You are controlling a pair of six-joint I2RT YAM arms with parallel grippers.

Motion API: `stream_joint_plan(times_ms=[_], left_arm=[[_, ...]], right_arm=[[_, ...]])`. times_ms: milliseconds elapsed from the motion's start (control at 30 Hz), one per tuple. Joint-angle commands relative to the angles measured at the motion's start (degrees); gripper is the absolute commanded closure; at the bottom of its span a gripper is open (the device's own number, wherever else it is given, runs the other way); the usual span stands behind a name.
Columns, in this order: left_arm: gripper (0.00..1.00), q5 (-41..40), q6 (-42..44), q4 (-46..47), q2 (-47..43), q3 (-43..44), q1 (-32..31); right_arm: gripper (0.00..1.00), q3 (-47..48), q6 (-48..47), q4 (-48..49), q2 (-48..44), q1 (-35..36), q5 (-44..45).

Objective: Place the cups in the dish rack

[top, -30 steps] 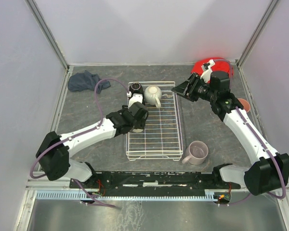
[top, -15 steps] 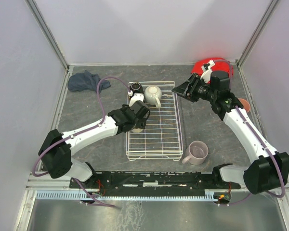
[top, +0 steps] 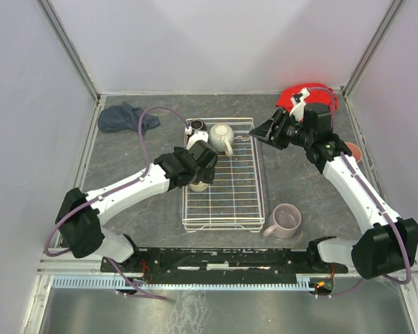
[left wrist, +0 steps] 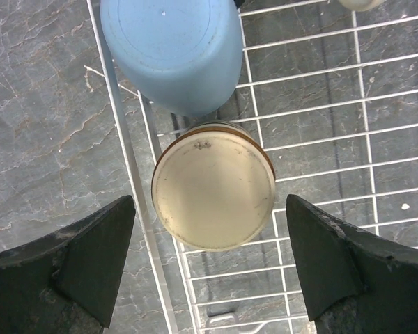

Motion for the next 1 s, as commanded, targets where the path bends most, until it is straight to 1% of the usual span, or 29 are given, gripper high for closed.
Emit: stream_joint_plan(times_ms=[0,67,133,233,300,367,467,567,667,867,967], left_arm=[[0.05,-0.30,-1.94,-2.57,-2.86,5.67,-0.07],[0.04,-0.45,-2.04,-4.16,-3.94,7.88,0.00],[0.02,-0.35,-1.96,-5.64,-4.98,10.56,0.00],[0.00,0.67,-0.97,-7.23,-5.44,16.14,0.00],[0.00,2.34,0.20,-7.37,-5.03,19.89,0.05],[0.00,5.20,1.11,-7.31,-3.66,23.69,0.09],[0.00,10.28,1.87,-6.83,-1.55,27.95,0.08],[0.00,15.54,2.73,-6.02,-0.04,30.45,0.25],[0.00,19.66,3.21,-4.77,0.33,30.73,0.58],[0.01,28.97,0.75,-0.79,0.97,28.38,2.98],[0.00,31.25,0.41,-0.90,2.14,29.42,3.52]], right_arm=[[0.41,4.45,-5.33,-4.77,-1.22,-1.68,3.03],[0.41,7.10,-8.82,-10.45,-0.89,-2.82,5.67],[0.39,10.60,-13.67,-19.63,0.05,-3.85,10.38],[0.36,15.85,-19.08,-30.67,1.60,-5.05,21.23],[0.34,18.48,-21.29,-35.81,2.43,-5.94,28.90],[0.33,20.02,-23.17,-38.58,3.10,-7.84,33.58],[0.33,21.54,-24.86,-41.05,4.82,-12.15,35.31],[0.34,21.44,-25.31,-41.80,6.56,-16.91,33.86],[0.35,20.66,-26.14,-40.86,6.58,-19.14,34.58],[0.37,20.09,-27.22,-39.27,8.91,-22.09,35.59],[0.38,20.02,-28.04,-39.02,10.42,-22.41,36.46]])
